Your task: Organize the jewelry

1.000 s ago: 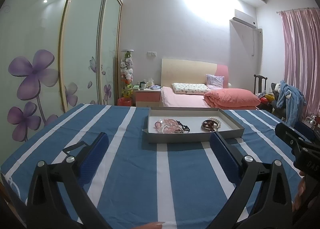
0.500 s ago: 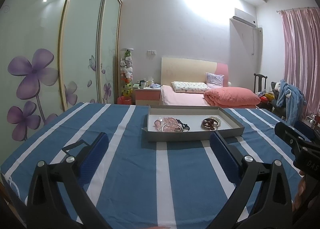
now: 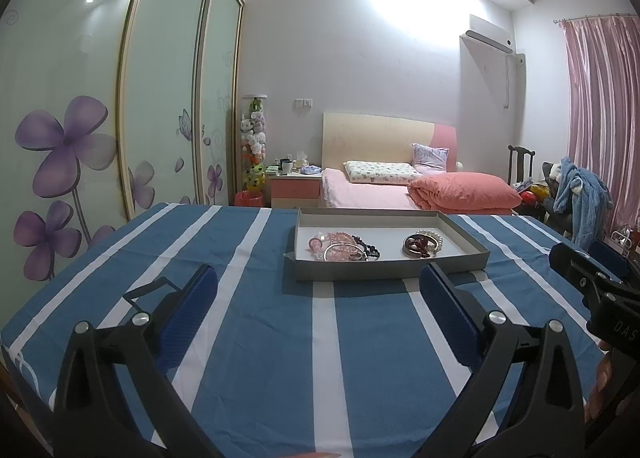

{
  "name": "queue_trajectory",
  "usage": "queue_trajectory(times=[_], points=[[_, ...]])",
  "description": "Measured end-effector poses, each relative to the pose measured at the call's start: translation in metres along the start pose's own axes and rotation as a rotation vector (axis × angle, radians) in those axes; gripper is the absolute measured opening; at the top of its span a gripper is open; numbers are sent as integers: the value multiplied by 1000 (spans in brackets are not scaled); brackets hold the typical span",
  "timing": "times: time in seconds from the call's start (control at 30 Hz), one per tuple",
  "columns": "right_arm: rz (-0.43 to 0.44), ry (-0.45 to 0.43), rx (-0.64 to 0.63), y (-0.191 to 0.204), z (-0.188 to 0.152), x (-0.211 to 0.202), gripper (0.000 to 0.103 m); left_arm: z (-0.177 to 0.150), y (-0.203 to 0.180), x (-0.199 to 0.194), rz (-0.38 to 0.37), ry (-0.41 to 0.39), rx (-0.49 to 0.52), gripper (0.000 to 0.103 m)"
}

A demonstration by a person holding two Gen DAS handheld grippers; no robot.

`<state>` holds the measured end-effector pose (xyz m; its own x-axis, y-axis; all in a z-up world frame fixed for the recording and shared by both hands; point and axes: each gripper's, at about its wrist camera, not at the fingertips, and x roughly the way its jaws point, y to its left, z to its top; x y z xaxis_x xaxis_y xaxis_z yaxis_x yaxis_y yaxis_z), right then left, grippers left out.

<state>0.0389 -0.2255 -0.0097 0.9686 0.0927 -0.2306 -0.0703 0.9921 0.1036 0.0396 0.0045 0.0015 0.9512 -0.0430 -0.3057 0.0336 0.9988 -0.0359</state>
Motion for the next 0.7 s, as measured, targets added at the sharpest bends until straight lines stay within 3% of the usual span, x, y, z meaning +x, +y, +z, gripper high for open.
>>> queue_trajectory(times=[0.7], points=[[0, 4, 1, 0, -1, 0, 101, 0, -1, 0, 1, 3, 0, 98]])
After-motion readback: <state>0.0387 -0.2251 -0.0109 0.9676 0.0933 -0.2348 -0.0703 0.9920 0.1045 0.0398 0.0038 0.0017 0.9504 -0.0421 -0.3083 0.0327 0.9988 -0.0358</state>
